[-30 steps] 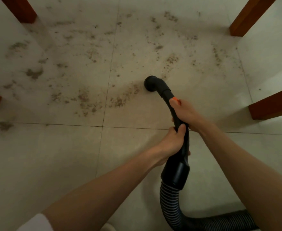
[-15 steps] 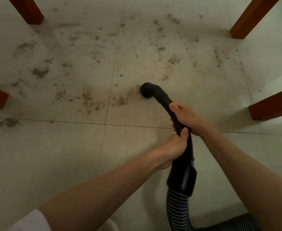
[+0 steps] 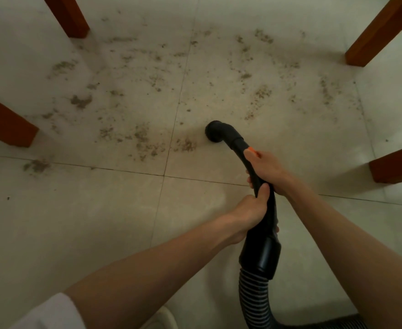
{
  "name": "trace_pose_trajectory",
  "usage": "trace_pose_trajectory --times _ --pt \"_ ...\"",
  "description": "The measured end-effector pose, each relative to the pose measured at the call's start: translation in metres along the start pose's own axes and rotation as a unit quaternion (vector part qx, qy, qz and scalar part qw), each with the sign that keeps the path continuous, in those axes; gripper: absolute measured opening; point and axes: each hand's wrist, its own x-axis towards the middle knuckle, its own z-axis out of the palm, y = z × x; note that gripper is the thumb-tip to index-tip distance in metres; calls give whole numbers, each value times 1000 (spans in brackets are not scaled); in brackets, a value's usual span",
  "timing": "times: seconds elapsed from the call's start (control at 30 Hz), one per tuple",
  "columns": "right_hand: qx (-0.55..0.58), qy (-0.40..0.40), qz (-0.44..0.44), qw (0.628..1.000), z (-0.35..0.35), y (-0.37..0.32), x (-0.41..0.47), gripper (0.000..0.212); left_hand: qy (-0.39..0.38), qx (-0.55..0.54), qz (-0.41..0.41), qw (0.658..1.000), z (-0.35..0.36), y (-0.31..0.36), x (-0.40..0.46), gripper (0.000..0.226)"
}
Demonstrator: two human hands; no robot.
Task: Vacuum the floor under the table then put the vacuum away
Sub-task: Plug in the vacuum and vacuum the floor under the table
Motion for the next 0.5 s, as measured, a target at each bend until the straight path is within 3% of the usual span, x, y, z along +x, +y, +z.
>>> trace_pose_trajectory --times 0.17,0.5 --pt "5 28 0 1000 -2 -2 6 27 6 15 4 1000 -4 6 5 53" --pt "-51 -18 -5 999 19 -25 21 29 28 -27 23 999 -23 11 2 47"
